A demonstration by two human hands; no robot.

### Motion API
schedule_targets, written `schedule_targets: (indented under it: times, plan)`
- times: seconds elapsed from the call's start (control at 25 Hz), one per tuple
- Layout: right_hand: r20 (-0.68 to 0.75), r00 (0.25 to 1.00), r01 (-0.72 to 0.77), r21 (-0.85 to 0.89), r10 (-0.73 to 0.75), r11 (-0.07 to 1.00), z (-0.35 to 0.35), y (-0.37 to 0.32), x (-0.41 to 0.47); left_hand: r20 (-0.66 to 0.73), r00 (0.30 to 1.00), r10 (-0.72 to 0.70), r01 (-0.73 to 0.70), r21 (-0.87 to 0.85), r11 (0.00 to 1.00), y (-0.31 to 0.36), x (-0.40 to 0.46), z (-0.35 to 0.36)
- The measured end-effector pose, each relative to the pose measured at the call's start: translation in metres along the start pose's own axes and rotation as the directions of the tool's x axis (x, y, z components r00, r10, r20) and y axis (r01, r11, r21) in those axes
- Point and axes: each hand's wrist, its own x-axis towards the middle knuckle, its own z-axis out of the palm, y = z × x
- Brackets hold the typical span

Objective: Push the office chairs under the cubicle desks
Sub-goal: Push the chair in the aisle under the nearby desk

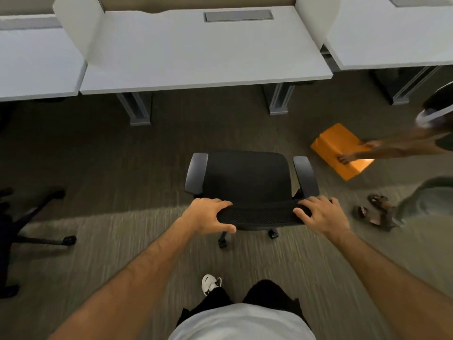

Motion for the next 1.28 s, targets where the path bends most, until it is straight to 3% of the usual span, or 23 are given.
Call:
schedule_targets:
  times: [0.48, 0.96, 1.28]
  plan:
    - [-0.086, 0.996, 0.042, 0.035, -0.039, 0.998, -0.032, 0.004, 0.171, 0.008, 0.999, -0.045, 0.045, 0.018, 0.999, -0.084, 0.112, -0.082]
    - [-0.031, 0.993, 0.113, 0.046, -0.112, 0.993, -0.08, 0.005, 0.363, -0.027, 0.987, -0.156, 0.155, -0.026, 0.987, -0.167, 0.22, -0.17]
    - [-0.017, 0.992, 0.125, 0.063, -0.125, 0.99, -0.104, -0.007, 0.462, -0.044, 0.989, -0.143, 0.142, -0.016, 0.99, -0.231, 0.279, -0.215]
